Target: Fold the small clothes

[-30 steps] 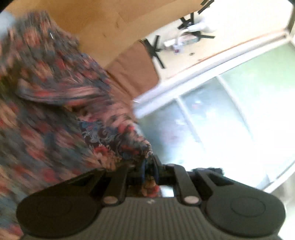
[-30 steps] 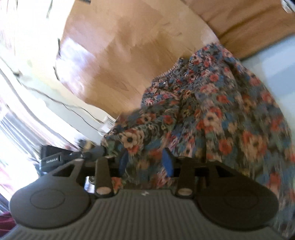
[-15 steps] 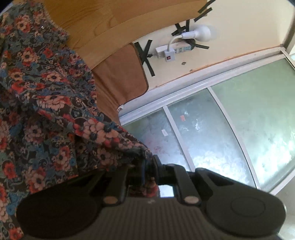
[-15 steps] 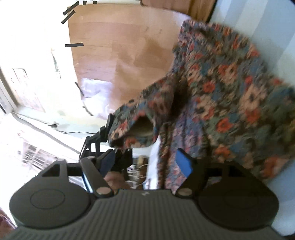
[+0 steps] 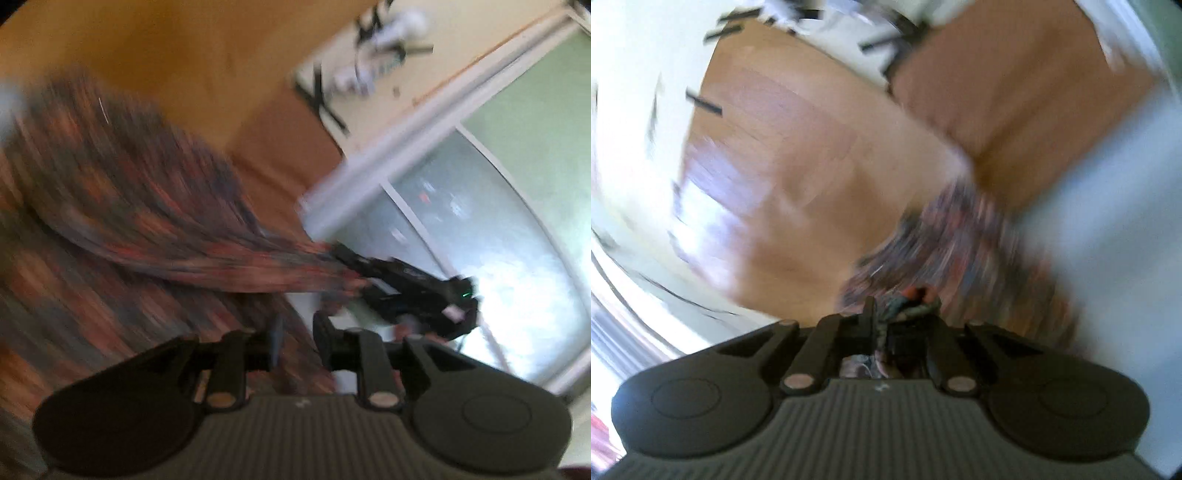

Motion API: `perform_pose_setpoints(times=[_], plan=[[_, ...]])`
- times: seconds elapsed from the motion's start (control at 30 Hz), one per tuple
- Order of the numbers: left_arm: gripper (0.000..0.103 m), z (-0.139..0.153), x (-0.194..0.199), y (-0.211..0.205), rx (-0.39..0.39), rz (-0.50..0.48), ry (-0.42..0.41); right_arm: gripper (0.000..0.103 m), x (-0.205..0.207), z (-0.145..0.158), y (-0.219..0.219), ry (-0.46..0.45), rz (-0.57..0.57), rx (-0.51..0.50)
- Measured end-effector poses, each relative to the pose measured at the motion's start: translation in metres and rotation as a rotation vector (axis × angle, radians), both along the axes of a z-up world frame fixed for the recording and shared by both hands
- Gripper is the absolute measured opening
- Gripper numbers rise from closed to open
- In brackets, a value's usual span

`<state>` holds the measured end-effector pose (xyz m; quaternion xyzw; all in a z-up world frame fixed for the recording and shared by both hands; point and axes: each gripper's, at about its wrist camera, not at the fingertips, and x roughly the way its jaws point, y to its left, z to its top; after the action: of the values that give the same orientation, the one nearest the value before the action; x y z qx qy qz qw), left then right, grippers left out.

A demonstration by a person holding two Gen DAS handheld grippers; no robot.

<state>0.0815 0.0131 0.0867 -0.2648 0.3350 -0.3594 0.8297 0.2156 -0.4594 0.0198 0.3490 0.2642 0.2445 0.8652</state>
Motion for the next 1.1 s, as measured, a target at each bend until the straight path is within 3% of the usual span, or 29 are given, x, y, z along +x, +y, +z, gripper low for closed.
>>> perform_pose_setpoints(times=[0.07, 0.13, 0.2, 0.3, 0.4, 0.5, 0.6, 0.7, 0.8, 0.97, 1.1], plan=[[0.024, 0.013, 0.004, 0.030, 0.103, 0.113, -0.069, 0.008, 0.031, 0.032, -0.005, -0.059, -0.012, -0.142], [0.026, 0.014, 0.011, 0.056, 0.198, 0.207, -0.107, 0.008, 0.057, 0.060, -0.011, -0.135, -0.022, -0.208], [0.026, 0.001, 0.021, 0.076, 0.260, 0.278, -0.076, 0.008, 0.081, 0.079, -0.016, -0.209, -0.050, -0.241], [0.026, -0.038, 0.035, 0.088, 0.207, 0.256, 0.075, 0.008, 0.116, 0.060, -0.028, -0.189, -0.059, -0.213], [0.019, -0.072, 0.040, 0.067, 0.247, 0.173, 0.172, 0.008, 0.145, 0.016, -0.029, -0.027, -0.107, -0.209], [0.020, -0.064, 0.034, 0.054, 0.333, 0.108, 0.101, 0.008, 0.156, -0.015, -0.033, 0.073, -0.136, -0.229], [0.020, -0.044, 0.033, 0.065, 0.260, 0.059, 0.074, 0.008, 0.152, -0.010, -0.039, 0.100, -0.139, -0.170], [0.025, -0.021, 0.028, 0.080, 0.227, 0.124, -0.028, 0.008, 0.145, 0.023, -0.027, 0.075, -0.096, -0.141], [0.025, -0.022, 0.027, 0.098, 0.157, 0.191, -0.034, 0.009, 0.140, 0.062, 0.003, 0.031, -0.008, -0.088], [0.026, -0.044, 0.031, 0.122, 0.071, 0.223, 0.027, 0.010, 0.138, 0.107, 0.115, -0.035, 0.171, -0.149], [0.032, -0.043, 0.029, 0.141, 0.044, 0.256, 0.019, 0.010, 0.158, 0.113, 0.214, -0.032, 0.308, -0.228]])
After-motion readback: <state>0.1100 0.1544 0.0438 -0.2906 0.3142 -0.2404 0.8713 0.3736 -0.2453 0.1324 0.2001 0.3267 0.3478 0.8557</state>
